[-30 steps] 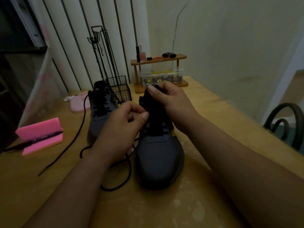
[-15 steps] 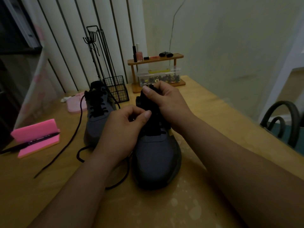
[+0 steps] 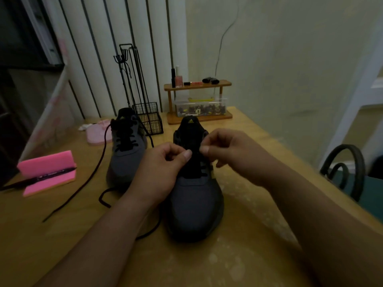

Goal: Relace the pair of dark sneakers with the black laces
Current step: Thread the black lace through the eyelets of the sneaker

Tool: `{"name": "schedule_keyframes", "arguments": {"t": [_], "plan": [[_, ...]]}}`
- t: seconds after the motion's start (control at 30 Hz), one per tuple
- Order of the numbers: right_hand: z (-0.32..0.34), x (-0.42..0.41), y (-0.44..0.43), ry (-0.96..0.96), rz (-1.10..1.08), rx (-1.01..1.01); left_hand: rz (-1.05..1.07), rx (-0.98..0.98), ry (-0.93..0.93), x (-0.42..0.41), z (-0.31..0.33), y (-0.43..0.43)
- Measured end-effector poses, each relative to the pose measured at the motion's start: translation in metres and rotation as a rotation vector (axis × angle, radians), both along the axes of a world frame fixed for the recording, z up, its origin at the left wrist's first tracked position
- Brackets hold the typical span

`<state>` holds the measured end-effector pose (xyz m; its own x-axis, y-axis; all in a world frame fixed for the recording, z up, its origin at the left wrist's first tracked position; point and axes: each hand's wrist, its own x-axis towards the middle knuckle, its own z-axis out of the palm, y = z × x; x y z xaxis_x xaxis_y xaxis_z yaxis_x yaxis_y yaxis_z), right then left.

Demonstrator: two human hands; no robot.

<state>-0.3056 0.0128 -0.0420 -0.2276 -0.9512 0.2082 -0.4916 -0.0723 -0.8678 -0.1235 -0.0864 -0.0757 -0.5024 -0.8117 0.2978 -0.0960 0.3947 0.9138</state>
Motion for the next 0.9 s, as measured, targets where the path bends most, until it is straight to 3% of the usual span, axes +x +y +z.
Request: {"name": "schedule_keyframes", "arguments": {"t": [0.1, 0.43, 0.7, 0.9], "plan": [[-0.007, 0.007, -0.004, 0.016, -0.034, -0.043, -0.003, -0.011, 0.008, 0.001, 0.000, 0.000], [-0.009, 0.013, -0.008, 0.348, -0.209, -0.116, 0.011, -0.080, 0.002, 0.001, -0.003, -0.002], [-0.007, 0.012, -0.006, 0.120, -0.128, -0.010, -0.020, -0.012, 0.017, 0.002, -0.004, -0.003], [-0.013, 0.010, -0.007, 0.268, -0.143, -0.117, -0.041, 0.044, 0.038, 0.002, -0.005, -0.003]]}}
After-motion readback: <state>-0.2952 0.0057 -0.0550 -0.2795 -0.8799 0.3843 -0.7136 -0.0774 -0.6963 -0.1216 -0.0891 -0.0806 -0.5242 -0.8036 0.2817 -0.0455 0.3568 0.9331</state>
